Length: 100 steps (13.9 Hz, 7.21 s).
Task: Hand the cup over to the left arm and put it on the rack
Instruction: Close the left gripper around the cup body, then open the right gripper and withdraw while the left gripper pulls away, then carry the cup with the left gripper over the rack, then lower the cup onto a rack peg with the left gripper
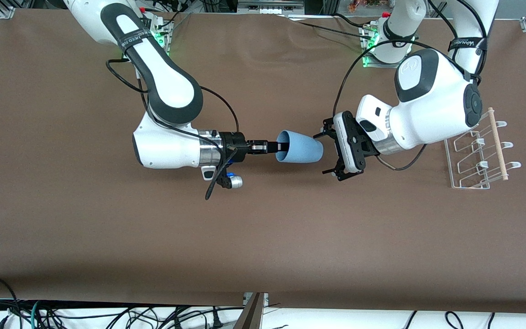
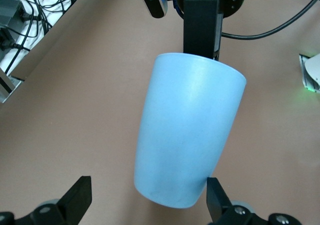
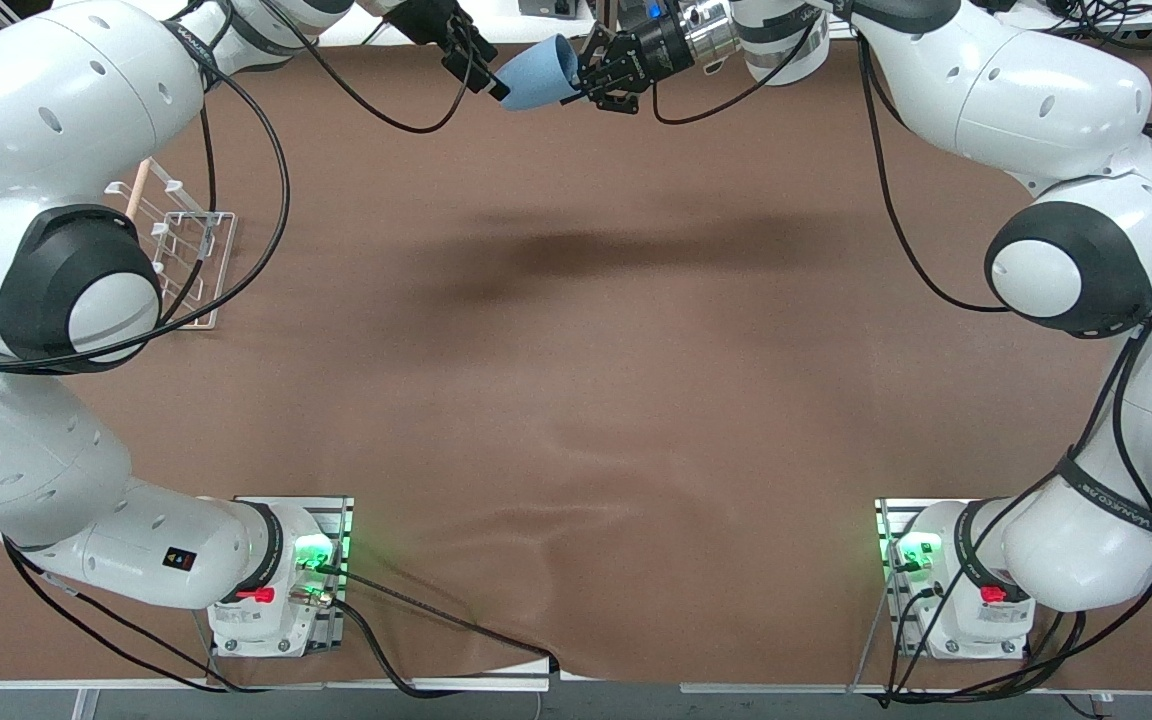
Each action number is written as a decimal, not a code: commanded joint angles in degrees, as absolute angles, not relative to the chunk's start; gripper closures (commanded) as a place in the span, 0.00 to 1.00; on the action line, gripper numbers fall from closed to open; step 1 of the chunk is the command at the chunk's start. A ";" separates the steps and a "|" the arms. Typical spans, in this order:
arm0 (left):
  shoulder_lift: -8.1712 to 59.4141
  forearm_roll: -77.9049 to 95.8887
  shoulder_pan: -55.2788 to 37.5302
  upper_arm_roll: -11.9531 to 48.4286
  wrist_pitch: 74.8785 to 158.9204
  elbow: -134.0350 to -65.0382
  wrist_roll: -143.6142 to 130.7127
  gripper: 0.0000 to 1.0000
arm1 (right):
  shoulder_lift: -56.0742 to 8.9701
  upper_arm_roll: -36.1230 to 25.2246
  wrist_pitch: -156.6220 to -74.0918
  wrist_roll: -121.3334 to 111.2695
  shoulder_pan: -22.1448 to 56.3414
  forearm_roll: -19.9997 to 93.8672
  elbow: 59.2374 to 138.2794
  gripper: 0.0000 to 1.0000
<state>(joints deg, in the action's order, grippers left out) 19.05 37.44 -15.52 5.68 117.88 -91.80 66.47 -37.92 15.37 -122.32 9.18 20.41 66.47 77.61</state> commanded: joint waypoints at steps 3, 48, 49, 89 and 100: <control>20.92 38.14 -18.63 5.19 121.29 -90.62 68.91 0.00 | -38.67 15.47 -123.13 9.93 21.62 67.59 75.94 1.00; 22.43 -54.55 -19.08 5.10 66.68 -107.63 29.36 1.00 | -16.19 4.75 -97.56 8.70 1.50 -3.34 78.92 0.00; 19.80 -57.28 -17.07 5.10 70.19 -111.76 29.36 1.00 | -14.17 4.66 -97.65 8.70 1.41 -3.51 80.49 0.00; 13.71 -80.24 -2.90 5.10 94.92 -144.05 9.76 0.00 | -9.58 4.83 -92.72 5.71 0.62 -3.96 83.41 0.00; 10.72 -50.94 -1.49 5.10 91.69 -129.32 10.63 0.00 | -9.58 4.83 -92.72 5.63 0.53 -3.96 83.41 0.00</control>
<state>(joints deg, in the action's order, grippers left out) 12.32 -58.82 -2.23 4.65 94.03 -134.14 9.54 -10.17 4.56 -92.90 6.48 1.00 -3.58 83.35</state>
